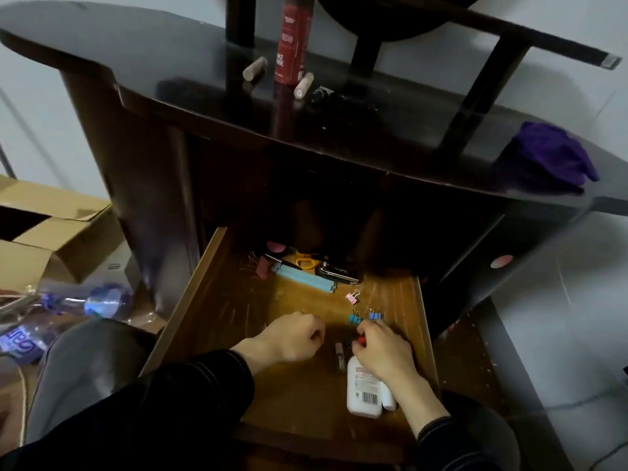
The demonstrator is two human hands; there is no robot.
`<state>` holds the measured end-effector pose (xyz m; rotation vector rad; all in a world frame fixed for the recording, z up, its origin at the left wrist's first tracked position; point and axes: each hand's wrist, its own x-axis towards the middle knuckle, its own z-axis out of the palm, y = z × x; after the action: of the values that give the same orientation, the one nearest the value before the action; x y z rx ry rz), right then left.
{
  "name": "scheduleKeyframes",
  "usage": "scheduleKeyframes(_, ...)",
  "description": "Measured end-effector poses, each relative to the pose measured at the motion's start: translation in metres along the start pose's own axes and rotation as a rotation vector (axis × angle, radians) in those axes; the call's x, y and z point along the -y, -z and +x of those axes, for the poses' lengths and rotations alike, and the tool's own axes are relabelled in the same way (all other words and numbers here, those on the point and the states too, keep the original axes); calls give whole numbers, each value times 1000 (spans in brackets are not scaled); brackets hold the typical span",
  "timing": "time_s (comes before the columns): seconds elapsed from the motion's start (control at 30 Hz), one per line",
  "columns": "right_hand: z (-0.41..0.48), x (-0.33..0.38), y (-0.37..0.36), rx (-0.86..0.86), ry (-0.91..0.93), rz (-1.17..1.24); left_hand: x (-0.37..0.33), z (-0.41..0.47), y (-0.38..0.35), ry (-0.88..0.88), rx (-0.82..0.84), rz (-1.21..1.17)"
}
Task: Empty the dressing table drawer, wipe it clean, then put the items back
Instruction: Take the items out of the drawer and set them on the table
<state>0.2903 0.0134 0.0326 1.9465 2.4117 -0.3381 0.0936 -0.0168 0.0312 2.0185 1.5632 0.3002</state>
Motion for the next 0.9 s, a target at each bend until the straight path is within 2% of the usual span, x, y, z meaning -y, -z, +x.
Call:
scheduleKeyframes(0.13, 10, 2, 7, 11, 38, -137, -4, 5, 6, -27, -6, -18)
scheduleKeyframes(0.27, 17, 8, 5, 81, 66, -100, 6, 2, 10, -26, 31, -22)
scheduleKeyframes(0.37, 19, 2, 0, 133, 81, 68, 5, -3, 11, 18, 41, 5)
scheduleKeyframes(0.5, 15, -2, -6, 252, 17, 435, 10, -3, 8, 40, 116, -59)
scheduleKeyframes(0.63, 11, -9, -7, 295, 39, 461, 4, 0, 2, 64, 251, -210)
scheduleKeyframes(0.73, 9, -7, -5, 390, 94, 476, 3, 0, -1, 78, 299, -289)
scheduleKeyframes(0.83, 7, -2, 4, 436, 120, 630, 2, -1, 0, 120, 397, -444)
scheduleKeyframes(0.9, 7, 1, 10, 401, 118, 800, 0, -2, 1, 129, 468, -482)
